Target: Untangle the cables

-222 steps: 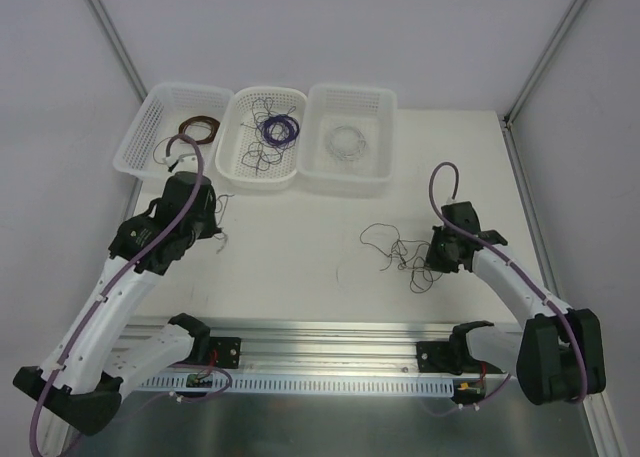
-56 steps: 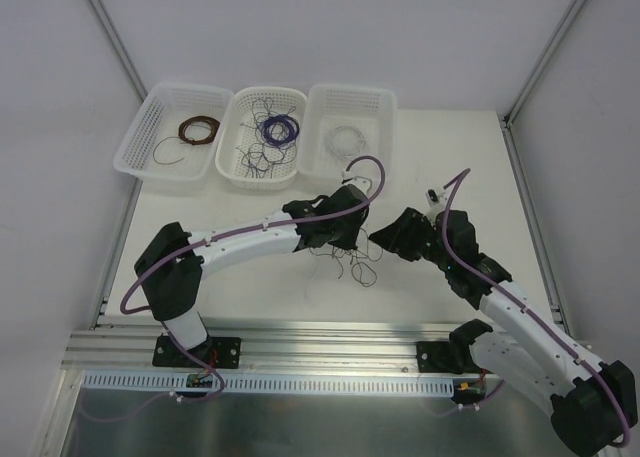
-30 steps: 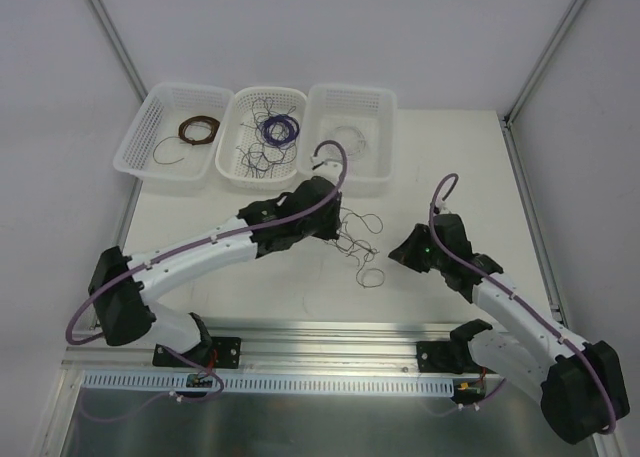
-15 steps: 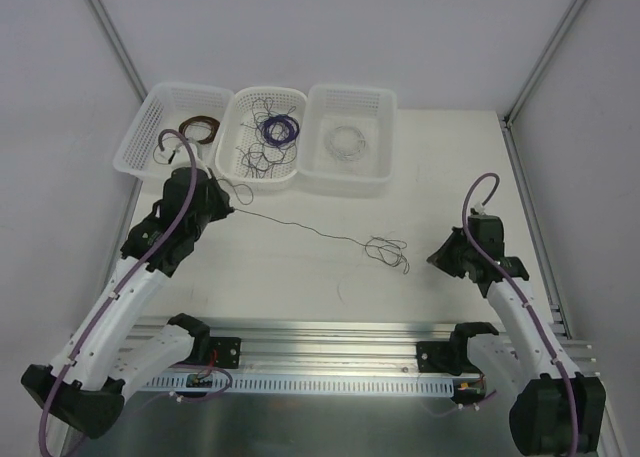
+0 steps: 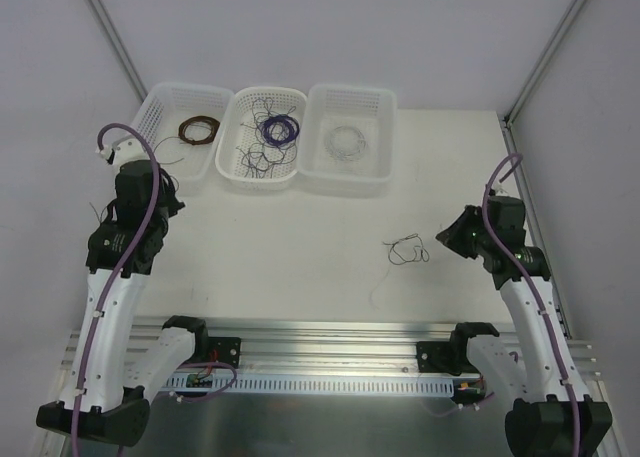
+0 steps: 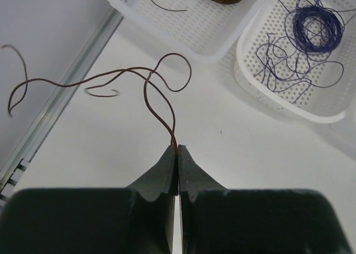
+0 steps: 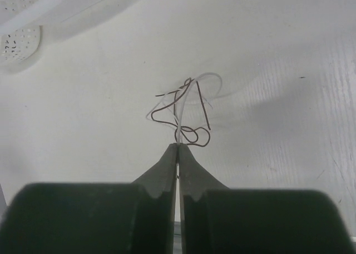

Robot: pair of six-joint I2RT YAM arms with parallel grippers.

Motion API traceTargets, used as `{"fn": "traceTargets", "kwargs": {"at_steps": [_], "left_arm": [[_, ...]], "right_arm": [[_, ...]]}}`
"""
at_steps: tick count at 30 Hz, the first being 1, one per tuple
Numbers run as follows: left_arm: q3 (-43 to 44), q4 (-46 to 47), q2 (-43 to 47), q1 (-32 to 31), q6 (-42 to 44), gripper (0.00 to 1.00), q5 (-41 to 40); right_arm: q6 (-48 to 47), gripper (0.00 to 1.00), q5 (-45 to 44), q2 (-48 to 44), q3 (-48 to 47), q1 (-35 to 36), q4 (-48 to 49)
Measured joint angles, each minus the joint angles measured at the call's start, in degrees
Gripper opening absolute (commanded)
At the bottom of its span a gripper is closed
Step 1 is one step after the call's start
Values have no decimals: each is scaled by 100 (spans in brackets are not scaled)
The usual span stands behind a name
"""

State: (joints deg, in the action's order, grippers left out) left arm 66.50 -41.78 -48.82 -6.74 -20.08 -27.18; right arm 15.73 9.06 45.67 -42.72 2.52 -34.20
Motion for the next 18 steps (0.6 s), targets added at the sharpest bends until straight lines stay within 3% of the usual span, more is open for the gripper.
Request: {"fn": "traceTargets", "kwargs": {"at_steps": [7, 13, 18], "left_arm": [[50, -92, -52, 4, 26, 0, 885], [177, -144, -127, 4, 131, 0, 1276], [763, -162, -463, 4, 168, 0, 1399]], "right_arm": [[-308, 17, 481, 527, -87, 131, -9], [-608, 52, 627, 1067, 190, 603, -9], [-857, 74, 658, 1152, 223, 876, -28]]}}
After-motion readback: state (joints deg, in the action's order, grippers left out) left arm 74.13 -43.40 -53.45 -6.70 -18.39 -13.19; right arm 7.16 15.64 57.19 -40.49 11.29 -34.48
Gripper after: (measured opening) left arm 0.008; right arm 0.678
